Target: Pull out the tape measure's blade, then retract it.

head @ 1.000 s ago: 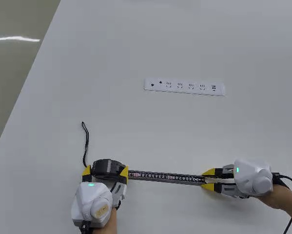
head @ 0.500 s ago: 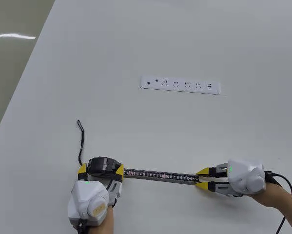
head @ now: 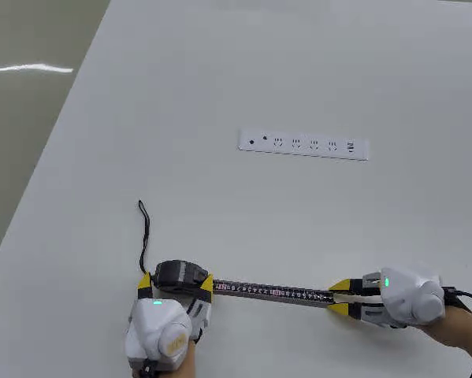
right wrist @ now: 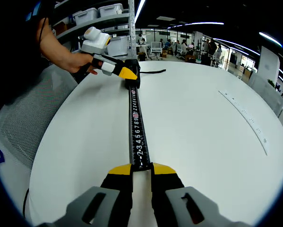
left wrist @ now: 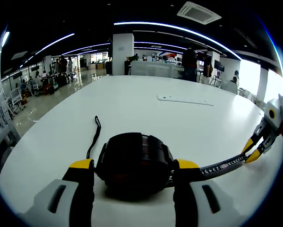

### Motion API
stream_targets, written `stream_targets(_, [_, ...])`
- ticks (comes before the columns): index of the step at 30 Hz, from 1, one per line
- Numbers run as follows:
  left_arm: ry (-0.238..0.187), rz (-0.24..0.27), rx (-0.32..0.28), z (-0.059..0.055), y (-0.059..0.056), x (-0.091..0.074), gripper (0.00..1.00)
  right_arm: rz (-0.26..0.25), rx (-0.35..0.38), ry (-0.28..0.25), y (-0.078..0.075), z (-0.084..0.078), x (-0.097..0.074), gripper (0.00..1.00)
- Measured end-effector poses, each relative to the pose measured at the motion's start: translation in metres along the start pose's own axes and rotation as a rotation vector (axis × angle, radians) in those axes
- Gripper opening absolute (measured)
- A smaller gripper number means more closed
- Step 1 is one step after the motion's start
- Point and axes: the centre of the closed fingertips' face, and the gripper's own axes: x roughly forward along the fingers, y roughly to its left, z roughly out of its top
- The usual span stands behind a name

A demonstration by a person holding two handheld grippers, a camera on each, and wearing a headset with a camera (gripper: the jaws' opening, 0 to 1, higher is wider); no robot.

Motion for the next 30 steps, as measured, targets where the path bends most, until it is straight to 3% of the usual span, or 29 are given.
stream_targets(6, [-0.011, 0.007, -0.043, 0.006, -0.0019, 0.0044, 0.66, 0.0, -0.001, 0.001, 0.0004, 0.0001, -0.0002, 0.12])
stream_targets(17, [0.004, 0.019, -0.068, 0.0049, -0.0012, 0.0044, 0.65, -0.009, -0.002, -0.001, 0.0002, 0.001, -0.0014, 0.12])
stream_targets(30, [0.009, 0.004, -0.056, 0.0041, -0.0015, 0.0036, 0.63, -0.012, -0.001, -0.002, 0.0006, 0.0039, -0.0013, 0.12])
